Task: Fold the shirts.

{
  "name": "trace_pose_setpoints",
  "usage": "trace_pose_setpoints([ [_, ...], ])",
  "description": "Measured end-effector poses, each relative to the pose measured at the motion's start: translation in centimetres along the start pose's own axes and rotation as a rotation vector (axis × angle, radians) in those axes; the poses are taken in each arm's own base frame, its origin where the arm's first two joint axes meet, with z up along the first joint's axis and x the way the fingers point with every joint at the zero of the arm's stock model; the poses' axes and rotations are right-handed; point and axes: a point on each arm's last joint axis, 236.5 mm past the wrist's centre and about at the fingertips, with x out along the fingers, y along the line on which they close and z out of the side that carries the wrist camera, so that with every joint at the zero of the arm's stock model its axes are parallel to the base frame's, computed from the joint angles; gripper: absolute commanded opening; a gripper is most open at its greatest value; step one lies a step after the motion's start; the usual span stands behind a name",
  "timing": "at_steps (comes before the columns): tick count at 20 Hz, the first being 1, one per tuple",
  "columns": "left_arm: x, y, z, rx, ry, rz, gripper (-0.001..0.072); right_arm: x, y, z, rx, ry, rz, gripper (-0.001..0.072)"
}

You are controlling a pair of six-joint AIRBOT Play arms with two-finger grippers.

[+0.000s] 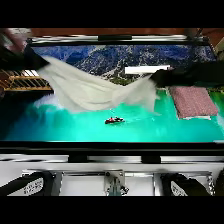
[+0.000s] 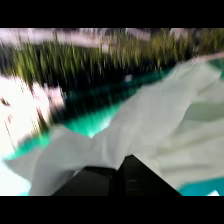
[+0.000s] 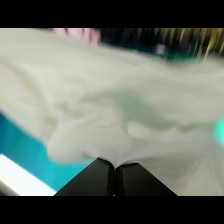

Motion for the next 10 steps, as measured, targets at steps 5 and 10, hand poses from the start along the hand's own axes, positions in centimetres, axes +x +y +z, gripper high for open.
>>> trace_pose_setpoints([
  [5,-17.1,-4.9,10.6,0.159,-0.428,0.166,0.0033,-18.0,7.2,11.0,-0.220,-0.552,-0.061,0.0058],
  [10,-22.9,-5.2,10.2,0.136,-0.484,0.277,0.0034,-25.3,10.8,11.2,-0.313,-0.702,-0.103,0.0059],
])
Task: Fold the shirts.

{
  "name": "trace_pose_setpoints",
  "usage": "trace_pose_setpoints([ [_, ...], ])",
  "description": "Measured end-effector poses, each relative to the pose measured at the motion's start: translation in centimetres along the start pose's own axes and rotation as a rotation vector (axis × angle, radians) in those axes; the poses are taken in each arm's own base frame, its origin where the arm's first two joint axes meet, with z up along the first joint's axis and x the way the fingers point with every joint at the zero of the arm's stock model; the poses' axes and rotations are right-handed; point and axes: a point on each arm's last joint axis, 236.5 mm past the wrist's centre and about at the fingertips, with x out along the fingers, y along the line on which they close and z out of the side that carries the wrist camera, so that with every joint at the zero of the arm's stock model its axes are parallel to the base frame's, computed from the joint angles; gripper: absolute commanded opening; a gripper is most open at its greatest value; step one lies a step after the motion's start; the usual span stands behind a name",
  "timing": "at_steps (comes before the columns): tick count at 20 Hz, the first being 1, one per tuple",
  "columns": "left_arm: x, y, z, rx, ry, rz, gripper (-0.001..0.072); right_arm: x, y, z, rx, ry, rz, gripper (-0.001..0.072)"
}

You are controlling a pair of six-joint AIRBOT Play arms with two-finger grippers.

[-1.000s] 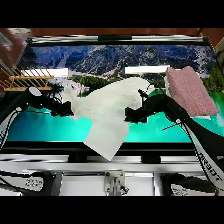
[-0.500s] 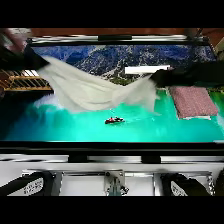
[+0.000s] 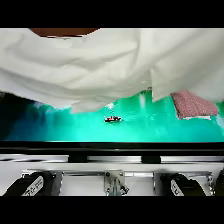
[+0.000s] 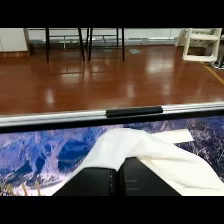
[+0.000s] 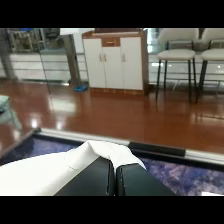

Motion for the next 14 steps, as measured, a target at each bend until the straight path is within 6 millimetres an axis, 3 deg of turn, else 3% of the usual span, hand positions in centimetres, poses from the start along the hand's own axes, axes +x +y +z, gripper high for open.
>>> trace_pose_setpoints([
  [3,0.8,1.3,-3.0,-0.028,0.099,0.034,0.0033,-0.4,-0.7,-2.9,-0.018,0.133,-0.033,0.0059],
  [6,3.5,2.8,-8.5,-0.087,0.249,0.042,0.0034,0.2,-2.0,-9.2,0.039,0.384,-0.048,0.0059],
  [10,8.1,4.9,-20.8,-0.210,0.546,0.042,0.0033,0.8,-3.6,-21.1,0.189,0.774,-0.045,0.0059],
  [12,10.1,5.2,-27.5,-0.294,0.687,0.026,0.0034,1.1,-4.4,-27.6,0.284,0.931,-0.050,0.0059],
  [14,11.9,5.1,-32.5,-0.381,0.781,0.003,0.0034,2.0,-5.0,-33.3,0.382,1.020,-0.059,0.0059],
])
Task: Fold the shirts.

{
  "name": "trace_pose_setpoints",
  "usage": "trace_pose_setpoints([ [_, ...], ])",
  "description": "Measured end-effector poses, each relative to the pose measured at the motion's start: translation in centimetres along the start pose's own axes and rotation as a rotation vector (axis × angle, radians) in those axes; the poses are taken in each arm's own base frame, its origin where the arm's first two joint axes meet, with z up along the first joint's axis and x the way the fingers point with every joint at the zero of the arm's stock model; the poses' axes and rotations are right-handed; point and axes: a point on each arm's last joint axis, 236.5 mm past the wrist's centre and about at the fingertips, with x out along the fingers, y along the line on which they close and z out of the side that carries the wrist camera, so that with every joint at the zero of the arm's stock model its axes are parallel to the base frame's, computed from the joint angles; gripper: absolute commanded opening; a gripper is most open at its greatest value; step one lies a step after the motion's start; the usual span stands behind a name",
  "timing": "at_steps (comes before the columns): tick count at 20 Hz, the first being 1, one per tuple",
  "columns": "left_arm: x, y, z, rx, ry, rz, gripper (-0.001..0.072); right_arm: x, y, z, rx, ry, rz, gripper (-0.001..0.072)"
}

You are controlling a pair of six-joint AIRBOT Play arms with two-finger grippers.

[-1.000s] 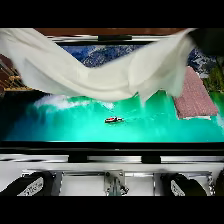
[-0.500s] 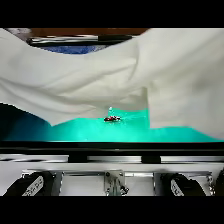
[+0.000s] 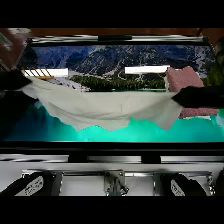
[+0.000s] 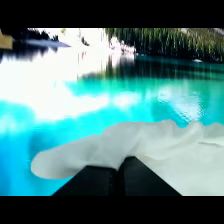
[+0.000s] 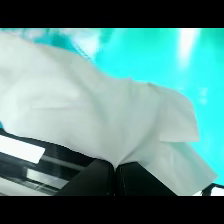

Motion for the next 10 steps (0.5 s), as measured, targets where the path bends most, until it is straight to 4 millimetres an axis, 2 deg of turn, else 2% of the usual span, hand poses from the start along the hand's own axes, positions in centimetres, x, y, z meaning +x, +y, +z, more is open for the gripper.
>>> trace_pose_setpoints([
  [3,6.1,1.1,-1.3,-0.119,0.073,-0.064,0.0034,7.0,-3.2,-0.8,0.136,0.041,0.009,0.0059],
  [5,9.2,1.6,-1.1,-0.196,0.074,-0.101,0.0035,10.6,-4.7,-0.3,0.217,0.030,0.016,0.0059],
  [6,10.5,1.9,-1.1,-0.230,0.075,-0.113,0.0071,12.1,-5.4,0.2,0.252,0.017,0.021,0.0059],
  [7,11.7,2.2,-1.2,-0.263,0.078,-0.123,0.0266,13.5,-5.9,0.6,0.290,0.004,0.029,0.0059],
  [8,12.8,2.4,-1.5,-0.291,0.090,-0.134,0.0578,14.7,-6.4,1.0,0.324,-0.008,0.036,0.0059],
  [9,13.6,2.5,-1.9,-0.313,0.109,-0.145,0.0685,15.5,-6.7,1.2,0.351,-0.017,0.041,0.0059],
  [10,14.0,2.5,-2.3,-0.332,0.134,-0.159,0.0685,16.2,-7.0,1.4,0.372,-0.023,0.045,0.0059],
])
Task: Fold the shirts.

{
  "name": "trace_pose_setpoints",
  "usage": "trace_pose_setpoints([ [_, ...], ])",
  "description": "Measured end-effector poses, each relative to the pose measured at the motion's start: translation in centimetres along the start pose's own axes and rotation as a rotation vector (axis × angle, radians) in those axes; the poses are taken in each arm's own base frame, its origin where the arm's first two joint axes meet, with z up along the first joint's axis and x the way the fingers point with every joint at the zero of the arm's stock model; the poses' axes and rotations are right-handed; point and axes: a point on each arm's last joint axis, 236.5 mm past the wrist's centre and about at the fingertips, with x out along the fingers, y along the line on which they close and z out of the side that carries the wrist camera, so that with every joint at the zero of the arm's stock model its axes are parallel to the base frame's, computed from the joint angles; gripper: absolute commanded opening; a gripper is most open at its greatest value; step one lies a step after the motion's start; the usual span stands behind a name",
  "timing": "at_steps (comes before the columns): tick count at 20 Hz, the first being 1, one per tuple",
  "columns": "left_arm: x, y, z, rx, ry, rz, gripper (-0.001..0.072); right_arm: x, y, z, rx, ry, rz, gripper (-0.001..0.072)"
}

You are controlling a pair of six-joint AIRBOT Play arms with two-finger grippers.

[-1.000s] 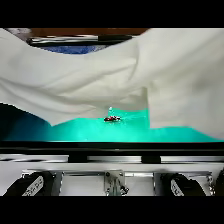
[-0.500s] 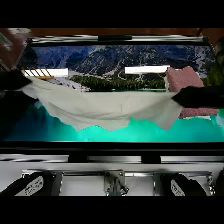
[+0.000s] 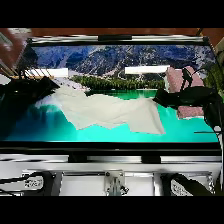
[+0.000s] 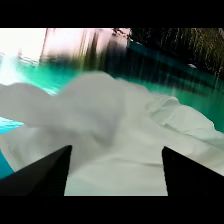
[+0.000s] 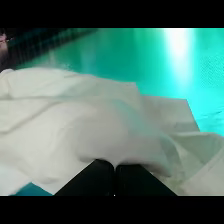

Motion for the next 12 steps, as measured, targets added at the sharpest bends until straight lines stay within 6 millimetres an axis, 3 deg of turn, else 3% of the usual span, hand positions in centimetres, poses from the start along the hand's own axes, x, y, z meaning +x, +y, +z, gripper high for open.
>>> trace_pose_setpoints([
  [3,-0.9,0.5,-0.8,-0.033,0.082,-0.027,0.0665,0.8,-0.2,0.0,0.027,0.003,0.008,0.0059],
  [7,-4.6,0.3,-3.2,-0.050,0.232,-0.061,0.0665,0.9,-0.2,-1.2,0.027,0.054,0.015,0.0059],
  [9,-5.7,0.6,-6.1,-0.053,0.312,-0.045,0.0665,0.9,-0.1,-1.9,0.019,0.084,0.018,0.0059],
  [12,-5.2,2.0,-12.0,-0.107,0.412,-0.014,0.0669,0.8,0.0,-3.0,0.003,0.129,0.022,0.0059],
])
